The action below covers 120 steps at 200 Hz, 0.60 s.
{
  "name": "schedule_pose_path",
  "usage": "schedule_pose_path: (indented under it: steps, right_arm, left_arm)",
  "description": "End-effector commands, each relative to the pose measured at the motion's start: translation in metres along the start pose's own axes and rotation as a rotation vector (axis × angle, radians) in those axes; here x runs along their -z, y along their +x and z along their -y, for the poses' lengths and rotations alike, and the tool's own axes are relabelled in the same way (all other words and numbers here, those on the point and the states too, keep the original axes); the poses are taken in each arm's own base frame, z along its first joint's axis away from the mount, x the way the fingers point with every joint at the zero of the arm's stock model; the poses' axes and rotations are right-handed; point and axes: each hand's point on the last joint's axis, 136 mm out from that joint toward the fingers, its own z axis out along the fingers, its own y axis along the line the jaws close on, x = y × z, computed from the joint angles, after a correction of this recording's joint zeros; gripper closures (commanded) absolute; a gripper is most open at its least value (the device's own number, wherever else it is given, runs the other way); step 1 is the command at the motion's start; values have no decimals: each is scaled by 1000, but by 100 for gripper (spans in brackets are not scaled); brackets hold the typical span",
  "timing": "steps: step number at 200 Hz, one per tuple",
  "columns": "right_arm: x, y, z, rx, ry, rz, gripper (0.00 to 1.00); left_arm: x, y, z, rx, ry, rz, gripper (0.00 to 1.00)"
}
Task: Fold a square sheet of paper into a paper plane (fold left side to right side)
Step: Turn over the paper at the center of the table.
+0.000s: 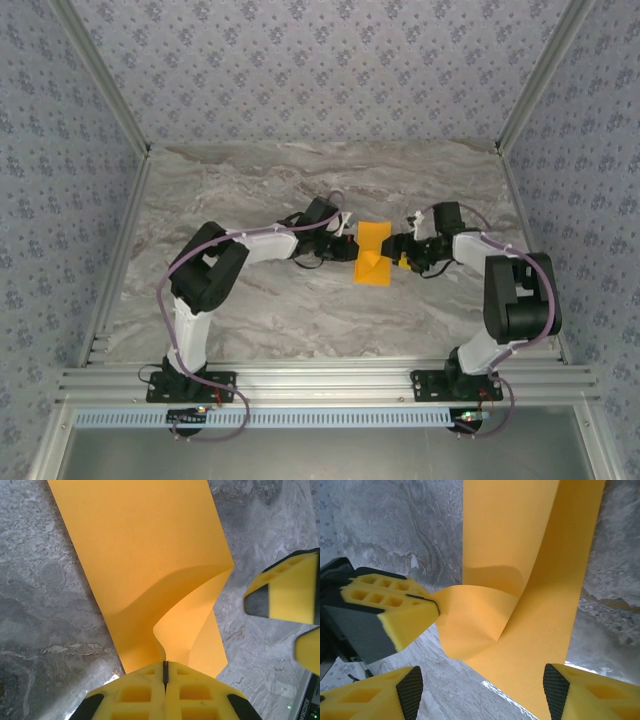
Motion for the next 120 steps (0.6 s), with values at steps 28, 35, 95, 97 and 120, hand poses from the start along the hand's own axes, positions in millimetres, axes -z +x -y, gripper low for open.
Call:
schedule_pose_path:
  steps: [28, 35, 95, 97, 120]
  right_arm:
    - [-18, -9, -6, -19, -35, -39, 32]
    - [-20, -10, -6, -18, -33, -44, 33]
    - [-34, -24, -12, 18, -46, -55, 61]
    - [-34, -24, -12, 18, -46, -54, 63]
    - [-26, -31, -24, 72, -64, -17, 85]
  left_arm:
    - [17, -11, 11, -31, 6, 43, 98]
    - [18, -12, 10, -30, 4, 45, 98]
    - [25, -16, 9, -25, -2, 63, 93]
    - [26, -17, 8, -24, -4, 65, 92]
    - [46, -24, 9, -3, 8, 119, 84]
